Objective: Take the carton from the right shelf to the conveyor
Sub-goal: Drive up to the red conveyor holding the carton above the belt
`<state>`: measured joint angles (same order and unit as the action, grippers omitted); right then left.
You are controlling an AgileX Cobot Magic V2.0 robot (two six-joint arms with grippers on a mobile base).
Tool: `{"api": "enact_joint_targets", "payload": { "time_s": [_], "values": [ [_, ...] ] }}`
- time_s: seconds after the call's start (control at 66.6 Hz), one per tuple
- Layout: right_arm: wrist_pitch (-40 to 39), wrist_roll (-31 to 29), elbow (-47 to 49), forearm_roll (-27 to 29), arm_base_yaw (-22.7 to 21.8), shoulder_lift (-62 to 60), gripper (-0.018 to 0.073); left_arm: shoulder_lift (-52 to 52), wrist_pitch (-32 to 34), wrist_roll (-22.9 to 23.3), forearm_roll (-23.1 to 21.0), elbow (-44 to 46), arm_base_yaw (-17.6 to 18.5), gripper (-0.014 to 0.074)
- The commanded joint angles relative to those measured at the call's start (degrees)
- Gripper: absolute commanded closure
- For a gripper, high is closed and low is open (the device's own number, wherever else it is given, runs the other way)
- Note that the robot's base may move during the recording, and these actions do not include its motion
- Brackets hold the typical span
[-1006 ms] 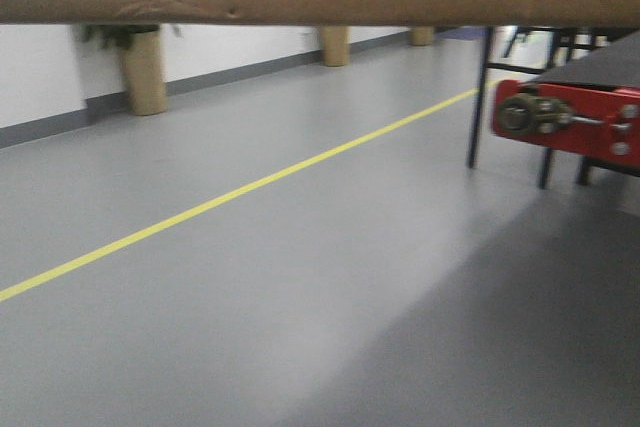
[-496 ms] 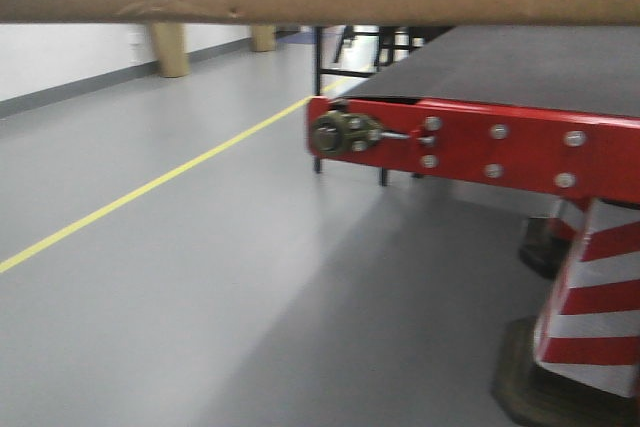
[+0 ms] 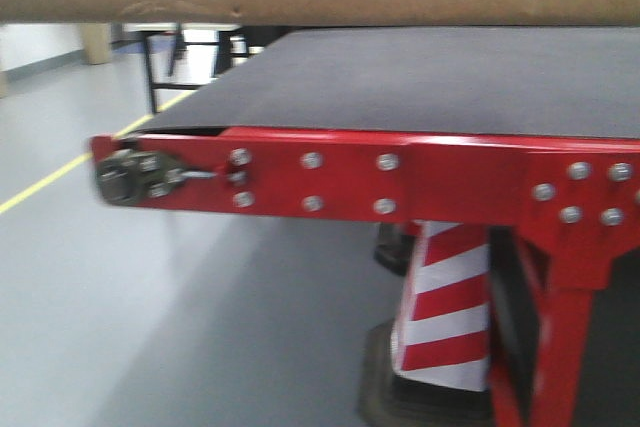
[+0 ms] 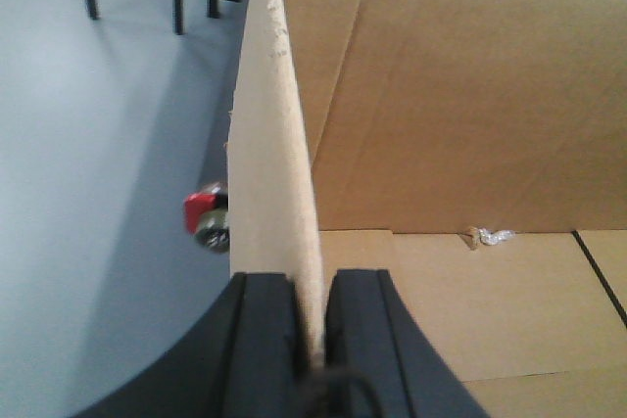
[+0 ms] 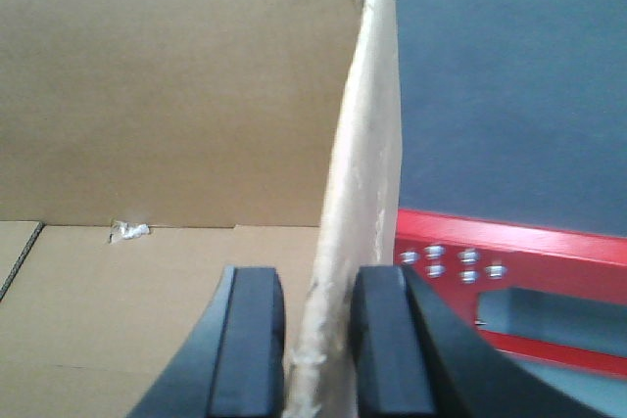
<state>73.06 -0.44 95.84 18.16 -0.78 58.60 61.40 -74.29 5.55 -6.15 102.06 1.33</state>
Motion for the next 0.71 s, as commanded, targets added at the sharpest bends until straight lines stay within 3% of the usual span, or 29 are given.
{"api": "enact_joint_targets", "payload": {
  "time_s": [0.0,0.691],
  "values": [
    [-4.6,0.4,0.7,-1.2,-0.1,-0.4,0.063,-1.0,4.3,-0.5,-2.2,1.0,0.0,0.0613],
    [-4.6,0.4,0.7,-1.2,-0.1,-0.4,0.063,-1.0,4.3,-0.5,-2.2,1.0,0.0,0.0613]
  ]
}}
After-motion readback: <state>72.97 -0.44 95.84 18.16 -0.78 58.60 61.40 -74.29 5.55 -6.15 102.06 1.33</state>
